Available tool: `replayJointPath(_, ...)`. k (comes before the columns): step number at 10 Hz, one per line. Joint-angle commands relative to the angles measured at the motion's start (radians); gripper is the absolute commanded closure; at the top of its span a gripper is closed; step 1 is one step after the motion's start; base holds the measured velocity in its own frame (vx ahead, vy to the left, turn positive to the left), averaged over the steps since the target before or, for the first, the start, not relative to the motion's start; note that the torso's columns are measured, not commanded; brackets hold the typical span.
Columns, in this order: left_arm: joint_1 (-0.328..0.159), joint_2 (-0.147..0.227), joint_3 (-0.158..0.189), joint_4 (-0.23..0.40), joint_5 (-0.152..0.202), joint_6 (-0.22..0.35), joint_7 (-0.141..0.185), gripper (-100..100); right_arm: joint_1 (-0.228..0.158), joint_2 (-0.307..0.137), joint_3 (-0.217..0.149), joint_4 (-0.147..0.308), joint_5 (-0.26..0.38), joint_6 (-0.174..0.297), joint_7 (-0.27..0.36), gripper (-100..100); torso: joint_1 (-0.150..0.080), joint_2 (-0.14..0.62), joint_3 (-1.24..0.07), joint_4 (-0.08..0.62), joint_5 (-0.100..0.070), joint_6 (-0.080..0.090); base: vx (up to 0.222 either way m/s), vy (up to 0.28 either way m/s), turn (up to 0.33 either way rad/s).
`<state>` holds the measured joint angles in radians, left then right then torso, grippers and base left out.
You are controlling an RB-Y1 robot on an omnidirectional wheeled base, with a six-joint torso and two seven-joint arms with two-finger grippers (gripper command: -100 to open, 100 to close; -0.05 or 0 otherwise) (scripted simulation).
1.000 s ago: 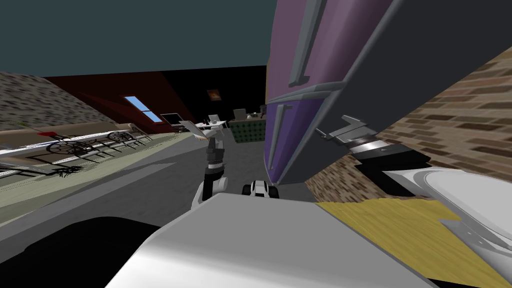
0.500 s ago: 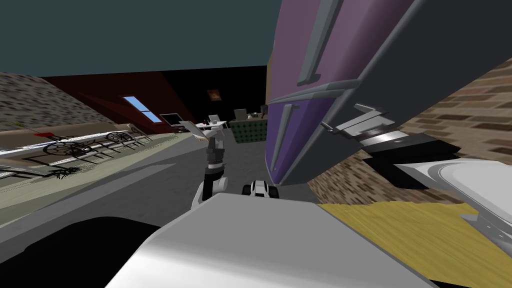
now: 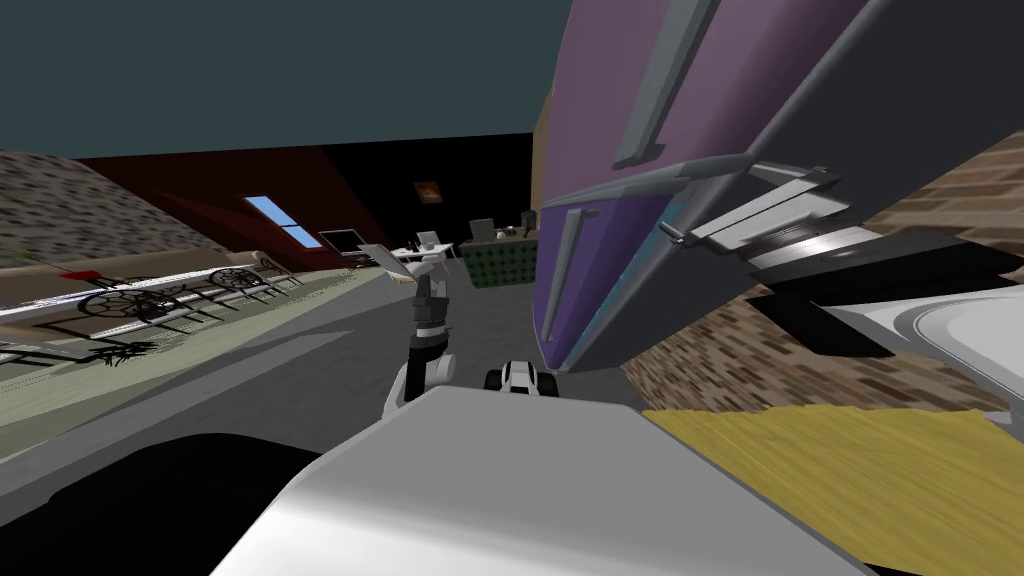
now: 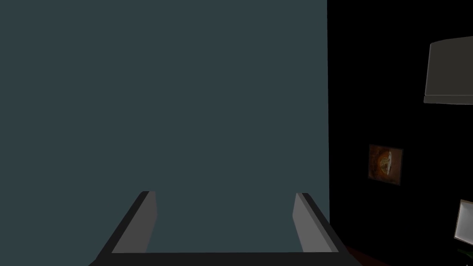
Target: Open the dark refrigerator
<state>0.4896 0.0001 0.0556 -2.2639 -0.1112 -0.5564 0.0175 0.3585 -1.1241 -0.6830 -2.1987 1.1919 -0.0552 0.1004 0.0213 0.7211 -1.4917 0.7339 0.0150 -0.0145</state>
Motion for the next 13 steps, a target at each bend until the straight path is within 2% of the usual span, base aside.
replayJointPath(1, 0.000, 0.000, 0.000, 0.000, 0.000, 0.000, 0.000, 0, 0.001, -0.052, -0.039, -0.009, 0.029, 0.020, 0.000, -100, -0.003, 0.001, -0.001, 0.001, 0.001, -0.001, -0.007, 0.064, -0.006)
replayJointPath(3, 0.000, 0.000, 0.000, 0.000, 0.000, 0.000, 0.000, 0, -0.008, -0.092, -0.064, -0.003, 0.061, 0.034, 0.002, -100, 0.004, 0.000, -0.004, 0.005, 0.008, -0.002, 0.017, 0.074, -0.031)
replayJointPath(4, 0.000, 0.000, 0.000, 0.000, 0.000, 0.000, 0.000, 0, -0.008, -0.092, -0.064, -0.003, 0.061, 0.034, 0.002, -100, 0.007, -0.001, -0.005, 0.004, 0.008, -0.002, 0.008, 0.059, -0.016)
replayJointPath(7, 0.000, 0.000, 0.000, 0.000, 0.000, 0.000, 0.000, 0, -0.016, -0.132, -0.089, 0.002, 0.093, 0.048, 0.004, -100, 0.004, -0.006, -0.009, 0.002, 0.008, -0.004, 0.004, 0.054, -0.012)
replayJointPath(9, 0.000, 0.000, 0.000, 0.000, 0.000, 0.000, 0.000, 0, -0.016, -0.132, -0.089, 0.002, 0.093, 0.048, 0.004, -100, 0.005, -0.007, -0.011, 0.004, 0.010, -0.005, 0.002, 0.017, 0.004)
replayJointPath(10, 0.000, 0.000, 0.000, 0.000, 0.000, 0.000, 0.000, 0, 0.001, -0.128, -0.074, 0.000, 0.093, 0.049, 0.000, -100, 0.003, -0.009, -0.010, 0.000, 0.006, -0.004, -0.014, -0.021, -0.028)
replayJointPath(11, 0.000, 0.000, 0.000, 0.000, 0.000, 0.000, 0.000, 0, -0.016, -0.136, -0.088, 0.030, 0.076, 0.037, -0.006, -100, -0.006, -0.006, -0.004, -0.004, -0.005, 0.004, 0.024, -0.020, -0.017)
replayJointPath(12, 0.000, 0.000, 0.000, 0.000, 0.000, 0.000, 0.000, 0, -0.008, -0.132, -0.081, 0.014, 0.085, 0.045, -0.001, -100, -0.018, 0.003, 0.005, -0.001, -0.013, 0.011, 0.029, -0.004, 0.001)
replayJointPath(13, 0.000, 0.000, 0.000, 0.000, 0.000, 0.000, 0.000, 0, -0.008, -0.133, -0.082, 0.016, 0.083, 0.044, -0.003, 100, -0.024, 0.014, 0.014, 0.003, -0.016, 0.014, 0.014, 0.007, 0.006)
